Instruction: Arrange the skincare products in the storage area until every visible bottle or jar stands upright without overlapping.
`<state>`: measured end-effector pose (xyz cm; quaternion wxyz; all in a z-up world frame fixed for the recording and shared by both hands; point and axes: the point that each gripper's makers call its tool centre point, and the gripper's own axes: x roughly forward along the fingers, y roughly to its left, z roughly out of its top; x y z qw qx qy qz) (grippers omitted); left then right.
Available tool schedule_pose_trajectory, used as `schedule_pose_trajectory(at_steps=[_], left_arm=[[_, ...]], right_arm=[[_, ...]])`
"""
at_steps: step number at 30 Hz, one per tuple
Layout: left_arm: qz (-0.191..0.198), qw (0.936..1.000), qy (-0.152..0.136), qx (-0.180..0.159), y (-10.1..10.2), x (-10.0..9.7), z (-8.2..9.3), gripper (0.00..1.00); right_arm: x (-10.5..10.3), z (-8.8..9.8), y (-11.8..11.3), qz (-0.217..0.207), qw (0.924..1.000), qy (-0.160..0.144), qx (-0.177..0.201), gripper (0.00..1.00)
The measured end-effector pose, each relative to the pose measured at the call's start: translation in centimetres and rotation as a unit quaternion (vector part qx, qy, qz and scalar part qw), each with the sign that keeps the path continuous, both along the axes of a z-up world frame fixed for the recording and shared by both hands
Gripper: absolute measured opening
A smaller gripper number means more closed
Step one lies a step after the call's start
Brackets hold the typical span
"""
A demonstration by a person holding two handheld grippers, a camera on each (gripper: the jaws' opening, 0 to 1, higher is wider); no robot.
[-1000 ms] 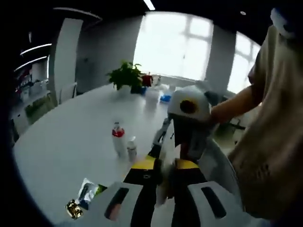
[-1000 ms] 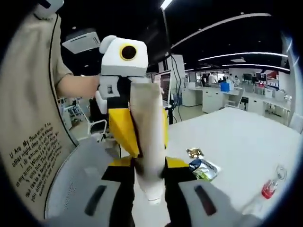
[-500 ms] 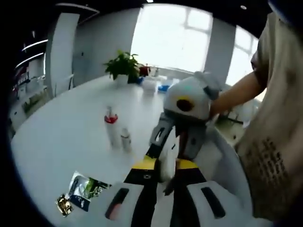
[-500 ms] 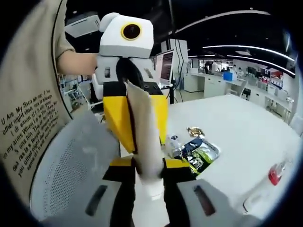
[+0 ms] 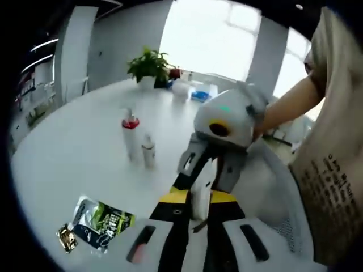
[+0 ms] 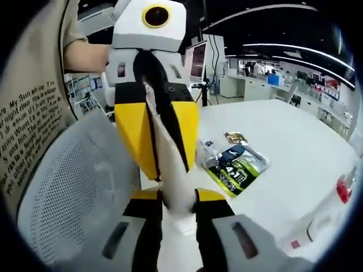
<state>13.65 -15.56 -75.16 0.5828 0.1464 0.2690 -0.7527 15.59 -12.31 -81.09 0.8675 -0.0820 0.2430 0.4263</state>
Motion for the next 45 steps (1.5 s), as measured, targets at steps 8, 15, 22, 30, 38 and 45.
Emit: schedule_pose_trajectory(at_steps=[8,15,22,30,38,45], left_arm=[[-0.008,1.0,-0.001,-0.003,-0.2,0.5,0.0,0.06],[-0.027,0.9992,-0.028,0.002,-0.3,0.4,-0.8,0.07],[-0.056,0.9957,-0.066,0.032,-0.4,0.3,-3.0,0.11],[-0.063,0.9949,-0.069,0.036,-0.6,0.4,-3.9,0.13],[-0.078,0.9919,-0.092,0.042,-0.8,0.2,-5.1,0.14],[-0.076,0.9899,-0.116,0.029,-1.5,0.9,-4.9,0.13]], right_arm=[[0.4,0.0,-0.1,-0.002,1.0,0.002,0.007,0.22],[0.6,0.0,-0.2,-0.013,0.9995,0.011,0.028,0.24],[0.5,-1.3,-0.1,-0.016,0.9996,0.021,0.005,0.25],[0.4,-1.3,-0.8,-0.042,0.9986,0.026,0.018,0.27],[-0.6,-1.8,-2.0,-0.065,0.9974,0.028,0.008,0.31],[-1.1,-1.4,-4.2,-0.11,0.9935,0.027,0.014,0.32]])
